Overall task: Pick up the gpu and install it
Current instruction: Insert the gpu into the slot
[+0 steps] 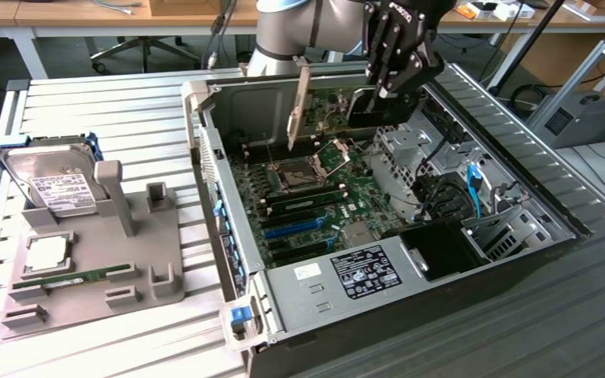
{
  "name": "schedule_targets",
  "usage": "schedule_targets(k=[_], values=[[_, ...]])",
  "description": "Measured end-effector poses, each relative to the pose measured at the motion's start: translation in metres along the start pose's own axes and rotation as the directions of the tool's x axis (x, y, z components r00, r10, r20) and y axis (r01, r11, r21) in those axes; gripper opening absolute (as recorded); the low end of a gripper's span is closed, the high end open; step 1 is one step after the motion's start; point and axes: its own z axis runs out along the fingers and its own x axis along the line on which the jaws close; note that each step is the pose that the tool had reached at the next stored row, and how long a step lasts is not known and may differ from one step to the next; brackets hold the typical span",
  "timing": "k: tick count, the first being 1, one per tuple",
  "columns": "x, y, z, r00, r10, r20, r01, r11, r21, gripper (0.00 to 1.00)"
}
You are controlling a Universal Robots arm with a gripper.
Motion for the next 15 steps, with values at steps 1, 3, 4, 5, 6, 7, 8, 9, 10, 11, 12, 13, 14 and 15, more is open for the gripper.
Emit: schedule_targets(k=[1, 3, 4, 5, 6, 7, 8, 9, 10, 11, 12, 13, 14, 15], values=[[0.0, 0.0002, 0.001, 1.0, 0.0, 0.0, 0.0, 1.0, 0.0, 0.27], [0.0, 0.0016, 0.0062, 1.0, 0.0, 0.0, 0.0, 1.0, 0.0, 0.27], [0.0, 0.0022, 0.0083, 1.0, 0.0, 0.0, 0.0, 1.0, 0.0, 0.27], [0.0, 0.0026, 0.0101, 1.0, 0.0, -0.0001, 0.0, 1.0, 0.0, 0.27], [0.0, 0.0031, 0.0122, 1.0, 0.0, -0.0002, 0.0, 1.0, 0.0, 0.27], [0.0, 0.0036, 0.0141, 1.0, 0.0, -0.0002, 0.0, 1.0, 0.0, 0.27], [0.0, 0.004, 0.0163, 1.0, 0.0, -0.0002, 0.0, 1.0, 0.0, 0.27], [0.001, 0.0044, 0.0183, 1.0, 0.0, -0.0001, 0.0, 1.0, 0.0, 0.27], [0.001, 0.0047, 0.02, 1.0, 0.0, -0.0002, 0.0, 1.0, 0.0, 0.27], [0.001, 0.005, 0.0219, 1.0, 0.0, -0.0002, 0.0, 1.0, 0.0, 0.27], [0.001, 0.0055, 0.0252, 1.0, 0.0, -0.0003, 0.0, 1.0, 0.0, 0.27], [0.001, 0.006, 0.0284, 1.0, 0.0, -0.0004, 0.0, 1.0, 0.0, 0.27], [0.001, 0.0064, 0.0312, 1.0, 0.0, -0.0004, 0.0, 1.0, 0.0, 0.27], [0.001, 0.0067, 0.0331, 1.0, 0.0, -0.0004, 0.0, 1.0, 0.0, 0.27]])
